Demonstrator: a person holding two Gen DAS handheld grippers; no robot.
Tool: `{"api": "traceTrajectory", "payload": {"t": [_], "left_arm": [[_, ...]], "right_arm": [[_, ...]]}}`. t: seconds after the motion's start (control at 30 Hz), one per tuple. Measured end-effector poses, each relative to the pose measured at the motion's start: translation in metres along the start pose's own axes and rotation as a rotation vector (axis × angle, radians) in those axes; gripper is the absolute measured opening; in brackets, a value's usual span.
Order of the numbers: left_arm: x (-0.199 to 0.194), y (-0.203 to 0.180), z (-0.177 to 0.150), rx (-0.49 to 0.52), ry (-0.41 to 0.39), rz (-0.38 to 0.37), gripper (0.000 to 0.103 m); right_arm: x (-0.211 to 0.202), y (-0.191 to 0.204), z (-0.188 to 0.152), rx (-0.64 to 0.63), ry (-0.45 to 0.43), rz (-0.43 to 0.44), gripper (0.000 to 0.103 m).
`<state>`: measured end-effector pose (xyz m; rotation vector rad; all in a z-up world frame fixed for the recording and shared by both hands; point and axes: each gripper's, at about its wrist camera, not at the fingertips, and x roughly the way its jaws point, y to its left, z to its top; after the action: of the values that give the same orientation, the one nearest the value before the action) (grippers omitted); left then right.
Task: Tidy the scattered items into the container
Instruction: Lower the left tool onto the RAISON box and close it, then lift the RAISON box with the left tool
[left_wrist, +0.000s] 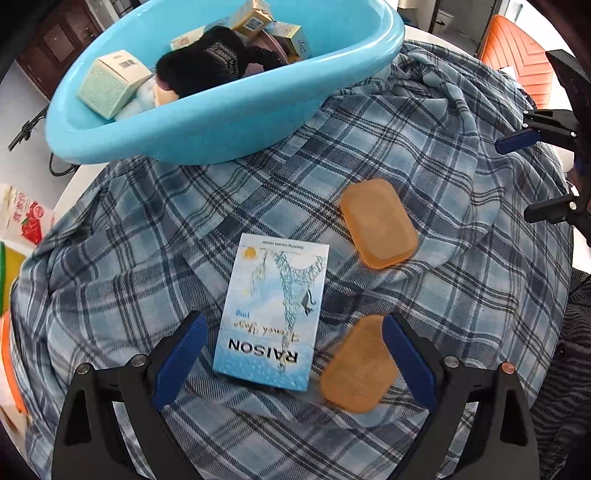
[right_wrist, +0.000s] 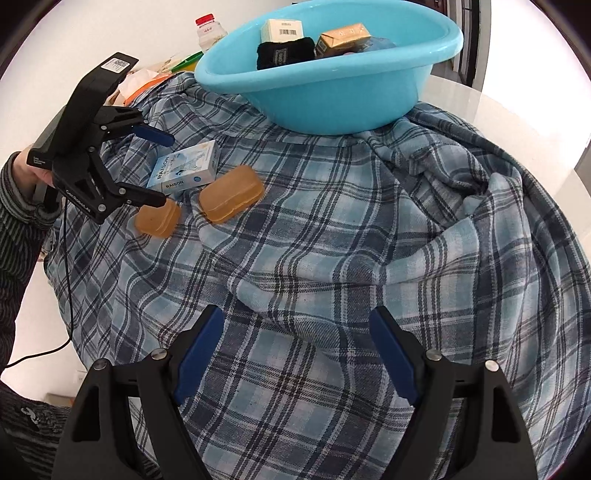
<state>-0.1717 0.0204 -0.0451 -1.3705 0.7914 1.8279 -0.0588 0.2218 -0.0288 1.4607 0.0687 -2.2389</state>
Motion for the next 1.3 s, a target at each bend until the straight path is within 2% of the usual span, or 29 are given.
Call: {"api": "traceTrajectory", "payload": {"t": [0.13,0.3,0.4,0.43,0.5,0.53,0.57,0.63,0.7,0.8,1.0,1.1,1.13,1.23,1.3], "left_arm": [[0.01,0.01,0.006,-0.006,-0.005,-0.019,0.097],[0.018,0.026,0.01,-0.089,-0.005,-0.075,0.097],[0.019,0.031,0.01,-0.104,-0.019,-0.082,0.096],[0.018,0.033,0.01,-0.127,-0.015,-0.085,0.091],[0.014,0.043,0.009,-0.249,0.005,-0.107,0.065],[0.009,0.048,0.007,-0.315,-0.008,-0.093,0.064],[0.001,0.047,0.005,-0.336,-0.038,-0.053,0.064],[-0.011,0.036,0.002,-0.284,-0.063,0.063,0.064],[-0.021,0.027,-0.003,-0.271,-0.075,0.105,0.064],[-0.035,0.019,-0.012,-0.319,-0.107,0.106,0.064],[-0.055,0.0,-0.033,-0.381,-0.152,0.059,0.064],[-0.055,-0.004,-0.04,-0.477,-0.153,-0.025,0.064],[-0.055,-0.007,-0.044,-0.488,-0.147,-0.008,0.064],[-0.058,-0.027,-0.05,-0.43,-0.117,0.129,0.064],[-0.059,-0.031,-0.054,-0.443,-0.109,0.122,0.064]], "right_arm": [[0.005,-0.004,-0.002,0.009,0.015,0.004,0.08],[0.01,-0.009,-0.003,0.03,0.02,0.017,0.08],[0.016,-0.01,-0.002,0.05,0.027,0.029,0.08],[0.016,-0.009,-0.002,0.053,0.029,0.03,0.08],[0.015,-0.007,-0.002,0.042,0.028,0.03,0.08],[0.013,-0.005,-0.002,0.032,0.026,0.03,0.08],[0.011,-0.004,-0.002,0.023,0.023,0.027,0.08],[0.007,-0.003,-0.003,0.008,0.019,0.02,0.08],[0.005,-0.002,-0.003,-0.003,0.02,0.008,0.08],[0.0,0.001,-0.003,-0.015,0.019,-0.004,0.08],[-0.008,0.013,-0.003,-0.059,0.004,0.001,0.08],[-0.007,0.024,-0.001,-0.12,0.007,0.004,0.08],[-0.006,0.027,0.002,-0.139,0.009,0.004,0.08],[-0.001,0.032,0.007,-0.174,0.02,0.004,0.08],[0.001,0.034,0.008,-0.187,0.025,0.013,0.08]]}}
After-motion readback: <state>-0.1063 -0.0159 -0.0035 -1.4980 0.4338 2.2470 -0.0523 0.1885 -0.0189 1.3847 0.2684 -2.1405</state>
